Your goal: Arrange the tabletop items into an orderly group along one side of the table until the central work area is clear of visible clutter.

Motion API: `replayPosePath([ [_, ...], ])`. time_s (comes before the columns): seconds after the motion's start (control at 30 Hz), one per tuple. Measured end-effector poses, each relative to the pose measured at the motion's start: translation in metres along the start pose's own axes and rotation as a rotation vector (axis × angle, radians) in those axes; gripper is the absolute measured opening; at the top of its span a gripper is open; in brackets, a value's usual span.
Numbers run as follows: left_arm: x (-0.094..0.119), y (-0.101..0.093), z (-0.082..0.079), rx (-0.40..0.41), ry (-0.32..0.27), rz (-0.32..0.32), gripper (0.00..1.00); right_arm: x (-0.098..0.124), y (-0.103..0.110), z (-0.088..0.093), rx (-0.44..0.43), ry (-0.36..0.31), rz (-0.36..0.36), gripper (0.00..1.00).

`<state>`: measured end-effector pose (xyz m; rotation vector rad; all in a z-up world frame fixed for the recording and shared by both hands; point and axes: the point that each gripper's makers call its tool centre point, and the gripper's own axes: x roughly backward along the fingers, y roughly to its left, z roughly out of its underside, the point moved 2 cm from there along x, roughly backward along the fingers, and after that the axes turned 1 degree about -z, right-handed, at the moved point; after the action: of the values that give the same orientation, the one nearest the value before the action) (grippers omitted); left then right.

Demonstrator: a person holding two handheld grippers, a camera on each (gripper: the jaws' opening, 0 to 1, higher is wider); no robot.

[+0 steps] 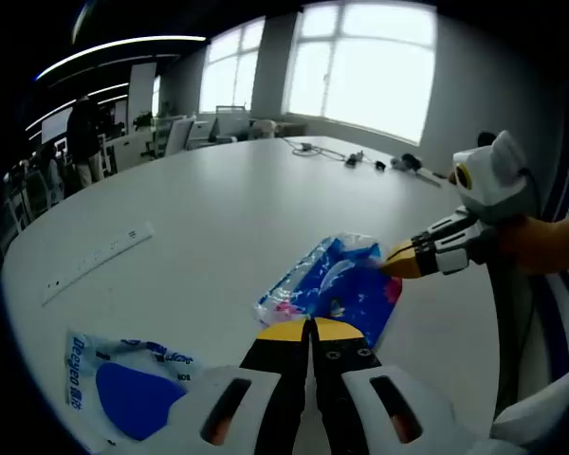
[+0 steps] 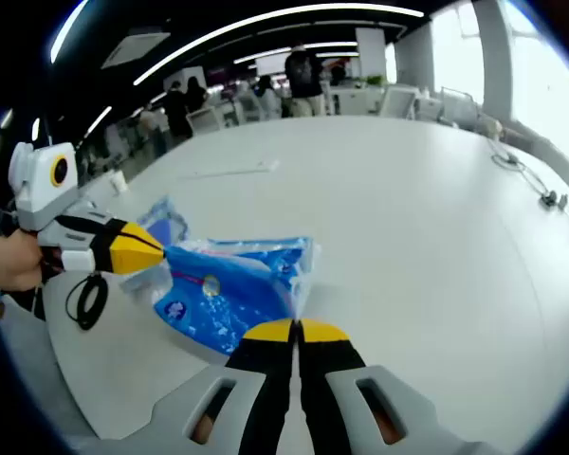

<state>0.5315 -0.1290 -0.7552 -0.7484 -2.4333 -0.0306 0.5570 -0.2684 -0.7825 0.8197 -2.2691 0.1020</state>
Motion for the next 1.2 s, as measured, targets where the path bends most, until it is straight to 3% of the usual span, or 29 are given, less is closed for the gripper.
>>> replayPosePath([
  [0.17,-0.003,0.005,0.01,-0.002,0.038,-0.007,0.0,-0.009,0.001,0.001,0.005,0.012,-0.008,0.0],
  [0.53,-0.013,0.013,0.008,0.035,0.029,-0.013,0.0,-0.02,-0.007,-0.003,0.009,0.012,-0.001,0.0],
  [1.2,-0.023,0.017,0.017,0.063,0.06,-0.017,0.0,-0.033,-0.011,0.005,-0.001,0.037,-0.013,0.0],
])
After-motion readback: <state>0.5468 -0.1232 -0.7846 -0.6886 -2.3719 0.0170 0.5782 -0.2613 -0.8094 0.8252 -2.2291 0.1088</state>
